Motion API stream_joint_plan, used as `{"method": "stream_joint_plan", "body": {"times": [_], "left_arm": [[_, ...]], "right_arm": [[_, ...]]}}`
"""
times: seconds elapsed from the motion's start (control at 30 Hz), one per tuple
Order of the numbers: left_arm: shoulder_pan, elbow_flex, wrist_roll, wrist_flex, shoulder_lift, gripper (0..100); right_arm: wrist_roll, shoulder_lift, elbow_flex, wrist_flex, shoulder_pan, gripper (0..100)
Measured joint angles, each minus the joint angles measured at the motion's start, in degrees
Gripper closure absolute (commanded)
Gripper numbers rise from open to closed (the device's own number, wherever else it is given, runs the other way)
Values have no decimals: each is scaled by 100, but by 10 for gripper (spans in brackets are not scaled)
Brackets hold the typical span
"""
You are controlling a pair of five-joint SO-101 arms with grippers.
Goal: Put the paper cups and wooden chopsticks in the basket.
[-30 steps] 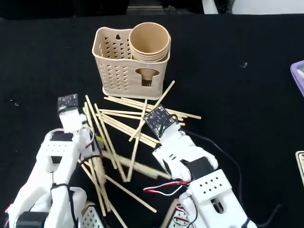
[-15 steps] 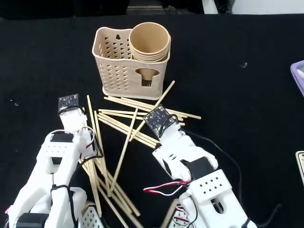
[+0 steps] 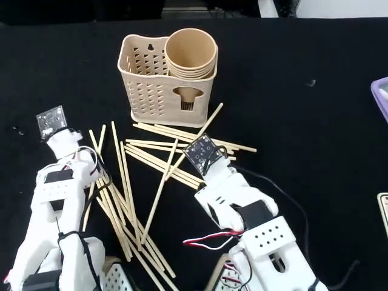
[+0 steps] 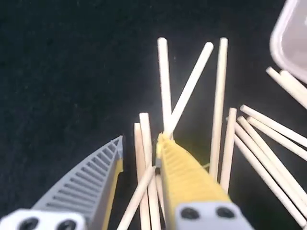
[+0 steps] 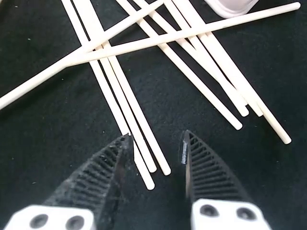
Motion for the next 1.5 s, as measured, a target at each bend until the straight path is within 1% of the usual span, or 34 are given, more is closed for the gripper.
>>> {"method": "stream_joint_plan", "body": {"times": [0.07, 0.33, 0.4, 0.53, 0.73, 0.9, 1.03, 1.13, 1.27, 1.33, 1.5], "left_arm": [[0, 0, 0, 167, 0, 790], [9, 0, 0, 738, 0, 788], [9, 0, 18, 756, 0, 813], [18, 0, 18, 756, 0, 902], [-26, 0, 9, 756, 0, 912], [-105, 0, 0, 316, 0, 920], [-308, 0, 0, -378, 0, 971], [-360, 0, 0, -703, 0, 950], [-369, 0, 0, -730, 0, 830], [-369, 0, 0, -615, 0, 791], [-229, -211, 0, -290, 123, 791]], "right_arm": [[0, 0, 0, 0, 0, 828], [0, 0, 0, 0, 0, 828], [0, 0, 0, 0, 0, 828], [0, 0, 0, 0, 0, 828], [0, 0, 0, 0, 0, 828], [0, 0, 0, 0, 0, 828], [0, 0, 0, 0, 0, 828], [0, 0, 0, 9, 0, 828], [0, 0, 0, 9, 0, 828], [0, 0, 0, 9, 0, 828], [0, 0, 0, 9, 0, 828]]}}
